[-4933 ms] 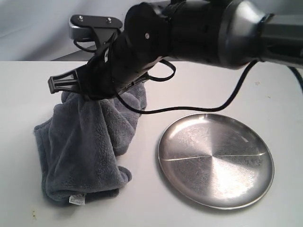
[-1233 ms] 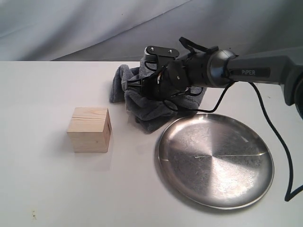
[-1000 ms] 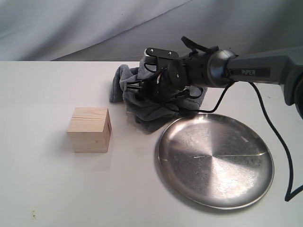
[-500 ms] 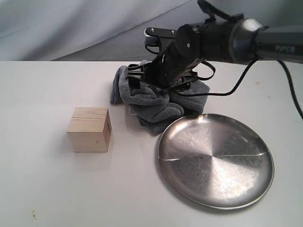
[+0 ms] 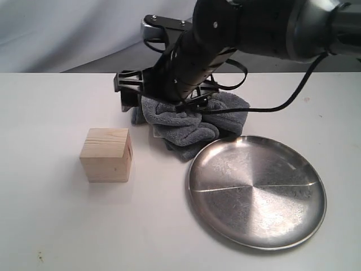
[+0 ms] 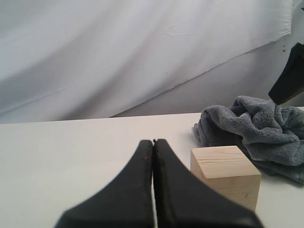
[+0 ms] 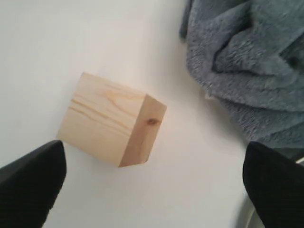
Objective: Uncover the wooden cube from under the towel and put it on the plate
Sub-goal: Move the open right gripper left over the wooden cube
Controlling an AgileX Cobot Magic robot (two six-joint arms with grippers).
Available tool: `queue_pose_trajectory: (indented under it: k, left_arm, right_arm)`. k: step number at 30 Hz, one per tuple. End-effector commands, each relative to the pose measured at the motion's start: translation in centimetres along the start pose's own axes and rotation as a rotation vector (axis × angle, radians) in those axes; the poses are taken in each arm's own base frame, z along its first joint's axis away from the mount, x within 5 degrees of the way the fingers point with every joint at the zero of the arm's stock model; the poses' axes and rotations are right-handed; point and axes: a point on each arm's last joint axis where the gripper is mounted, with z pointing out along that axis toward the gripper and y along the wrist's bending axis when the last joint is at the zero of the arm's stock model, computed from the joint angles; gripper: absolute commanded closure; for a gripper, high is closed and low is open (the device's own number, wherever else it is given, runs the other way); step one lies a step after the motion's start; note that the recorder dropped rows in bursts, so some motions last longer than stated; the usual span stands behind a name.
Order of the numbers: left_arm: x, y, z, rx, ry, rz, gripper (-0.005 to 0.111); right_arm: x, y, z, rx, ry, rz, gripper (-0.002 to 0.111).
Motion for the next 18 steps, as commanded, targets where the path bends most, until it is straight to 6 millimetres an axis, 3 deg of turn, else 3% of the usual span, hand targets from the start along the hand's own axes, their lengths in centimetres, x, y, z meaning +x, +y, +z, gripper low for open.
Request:
queue_pose_trajectory:
  k: [1, 13, 14, 15, 18]
  left_arm:
    - [0.1, 0.0, 0.0, 0.005, -0.003, -0.004, 0.107]
    - [0.1, 0.0, 0.0, 0.005, -0.003, -0.004, 0.107]
    - [0.1, 0.0, 0.0, 0.005, -0.003, -0.004, 0.107]
    - [0.1, 0.0, 0.0, 0.005, -0.003, -0.004, 0.107]
    - [0.1, 0.0, 0.0, 0.005, -0.003, -0.004, 0.107]
  right_arm:
    - [1.1, 2.2, -0.3, -0.024, 0.02, 0.001, 0.017]
    - [3.2, 4.6, -0.1, 0.057, 0.044, 0.067, 0.019]
    - [3.2, 5.0, -0.2, 0.049, 0.042, 0.034, 0.019]
    - [3.2, 5.8, -0.4, 0.033, 0.033, -0.147, 0.019]
    - [2.7, 7.3, -1.3, 0.029, -0.018, -0.469, 0.019]
